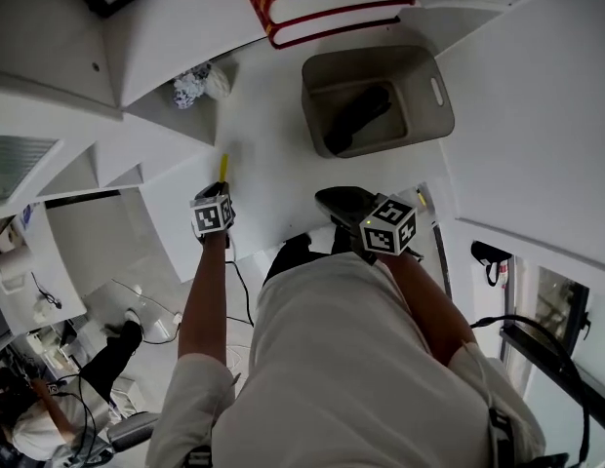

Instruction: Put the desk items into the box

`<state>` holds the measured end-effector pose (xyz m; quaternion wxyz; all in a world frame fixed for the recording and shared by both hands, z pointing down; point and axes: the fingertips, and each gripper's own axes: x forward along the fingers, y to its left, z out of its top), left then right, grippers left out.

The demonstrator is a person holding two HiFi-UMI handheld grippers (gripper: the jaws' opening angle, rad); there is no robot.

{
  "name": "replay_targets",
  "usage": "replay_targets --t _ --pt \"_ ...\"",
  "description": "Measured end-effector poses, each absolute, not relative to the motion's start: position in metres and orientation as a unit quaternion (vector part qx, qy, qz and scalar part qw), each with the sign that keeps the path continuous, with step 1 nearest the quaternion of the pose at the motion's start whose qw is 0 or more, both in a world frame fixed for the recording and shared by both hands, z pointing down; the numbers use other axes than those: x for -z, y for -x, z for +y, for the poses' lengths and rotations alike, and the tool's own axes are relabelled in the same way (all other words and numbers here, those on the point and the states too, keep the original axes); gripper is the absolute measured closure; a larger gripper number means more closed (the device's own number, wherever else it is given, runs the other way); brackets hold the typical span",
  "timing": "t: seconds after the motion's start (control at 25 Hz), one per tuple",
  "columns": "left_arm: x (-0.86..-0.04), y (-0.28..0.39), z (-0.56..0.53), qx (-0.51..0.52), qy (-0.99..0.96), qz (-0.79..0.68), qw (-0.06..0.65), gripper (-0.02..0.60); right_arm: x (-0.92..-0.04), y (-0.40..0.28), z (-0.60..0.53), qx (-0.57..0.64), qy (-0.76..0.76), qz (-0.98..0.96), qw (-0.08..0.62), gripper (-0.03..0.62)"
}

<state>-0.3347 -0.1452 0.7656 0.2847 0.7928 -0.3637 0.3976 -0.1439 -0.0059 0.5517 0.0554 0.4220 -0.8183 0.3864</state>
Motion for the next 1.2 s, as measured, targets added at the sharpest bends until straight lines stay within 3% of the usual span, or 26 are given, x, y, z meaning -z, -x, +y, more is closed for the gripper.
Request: replay_targets --t 0.32,1.2 --pt "-0.719 0.286 -0.119 -0.366 -0.797 -0.376 0.3 0.511 -0.552 0.096 -0.01 -0.385 -0.377 -0.84 0.069 0.594" --pt "-0.562 0.124 -0.097 -0.265 -0.867 -0.339 0.253 0.509 -0.544 0.005 -0.008 -0.372 -0.331 -0.865 0.062 0.594"
